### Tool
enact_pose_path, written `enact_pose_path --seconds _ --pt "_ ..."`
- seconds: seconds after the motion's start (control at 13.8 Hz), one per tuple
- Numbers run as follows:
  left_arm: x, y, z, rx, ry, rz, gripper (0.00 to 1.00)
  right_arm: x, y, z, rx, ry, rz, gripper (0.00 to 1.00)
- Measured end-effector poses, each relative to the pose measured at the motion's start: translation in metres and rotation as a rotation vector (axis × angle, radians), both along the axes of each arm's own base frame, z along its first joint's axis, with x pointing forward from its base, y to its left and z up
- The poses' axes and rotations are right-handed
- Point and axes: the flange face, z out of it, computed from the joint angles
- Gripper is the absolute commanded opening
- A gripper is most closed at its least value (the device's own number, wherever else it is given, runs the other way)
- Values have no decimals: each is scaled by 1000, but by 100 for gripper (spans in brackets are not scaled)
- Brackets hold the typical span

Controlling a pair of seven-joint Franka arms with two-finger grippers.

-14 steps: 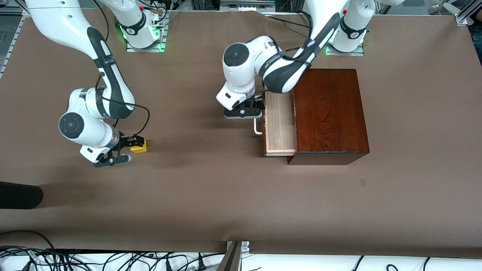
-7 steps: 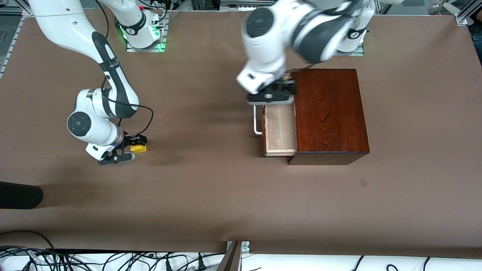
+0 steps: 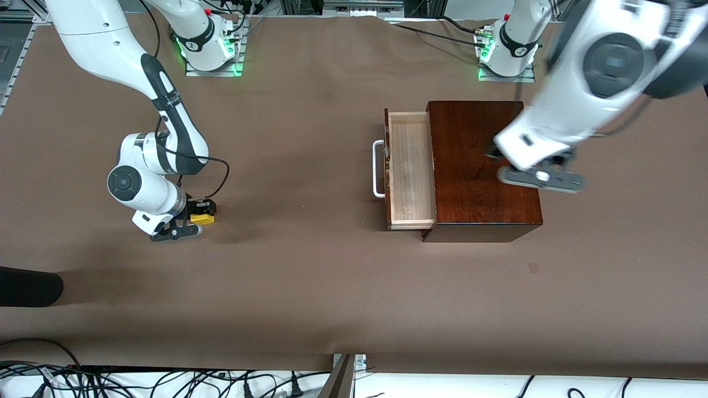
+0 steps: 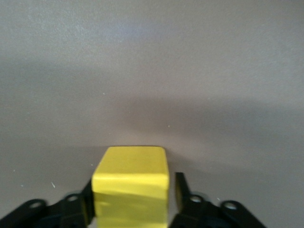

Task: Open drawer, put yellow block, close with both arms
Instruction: 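Grasp the yellow cube with the right gripper while the left gripper withdraws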

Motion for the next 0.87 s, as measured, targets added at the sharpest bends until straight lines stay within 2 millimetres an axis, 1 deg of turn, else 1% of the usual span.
enact_pose_path --seconds 0.07,0.22,0.29,0.36,0.44,0.51,0.58,0.65,0.8,0.87 --pt "4 23 4 -13 3 -4 100 0 1 0 5 0 -4 18" --pt "8 64 19 -64 -8 10 100 1 3 1 10 -3 -6 3" --pt "8 86 29 -81 -27 34 100 3 4 4 12 -9 -5 0" --pt "6 105 40 -94 -53 60 100 7 7 12 15 -12 1 0" --pt "2 122 49 -101 -79 81 100 12 14 25 22 -4 11 0" --pt "-4 136 52 -101 -100 91 100 19 26 45 33 6 27 0" --pt "-10 146 53 -100 -120 90 100 26 42 69 47 16 51 0" --pt "-19 152 54 -98 -132 91 100 32 63 95 63 25 82 0" --pt "-40 153 62 -97 -144 85 100 35 107 146 85 41 154 0" --pt "-48 150 64 -96 -147 77 100 33 133 166 91 38 195 0"
